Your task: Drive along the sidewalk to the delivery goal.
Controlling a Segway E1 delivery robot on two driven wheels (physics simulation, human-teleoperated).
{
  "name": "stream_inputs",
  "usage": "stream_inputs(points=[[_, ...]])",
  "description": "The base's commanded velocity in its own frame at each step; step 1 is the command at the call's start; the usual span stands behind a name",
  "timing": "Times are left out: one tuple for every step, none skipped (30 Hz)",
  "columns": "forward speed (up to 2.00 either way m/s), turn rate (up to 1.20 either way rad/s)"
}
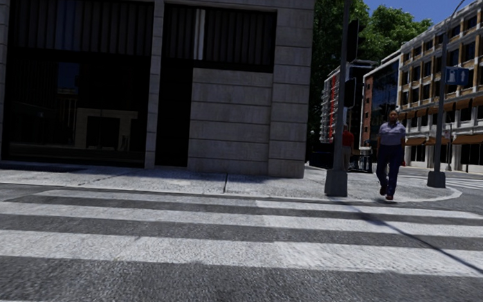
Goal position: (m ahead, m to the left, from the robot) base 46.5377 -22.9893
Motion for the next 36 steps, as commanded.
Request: stream_inputs(points=[[2.0,-0.01],[2.0,-0.01],[2.0,-0.01],[2.0,-0.01],[2.0,-0.01],[2.0,-0.01],[2.0,-0.01],[2.0,-0.01],[2.0,-0.01],[2.0,-0.01],[2.0,-0.01],[2.0,-0.01],[2.0,-0.01],[2.0,-0.01],[2.0,-0.01],[2.0,-0.01],[2.0,-0.01],[2.0,-0.01],[2.0,-0.01],[2.0,-0.01],[2.0,-0.01],[2.0,-0.01],[2.0,-0.01],[2.0,-0.01],[2.0,-0.01],[2.0,-0.01],[2.0,-0.01],[2.0,-0.01],[2.0,-0.01],[2.0,-0.01],[2.0,-0.01],[2.0,-0.01],[2.0,-0.01],[2.0,-0.01],[2.0,-0.01],[2.0,-0.01]])
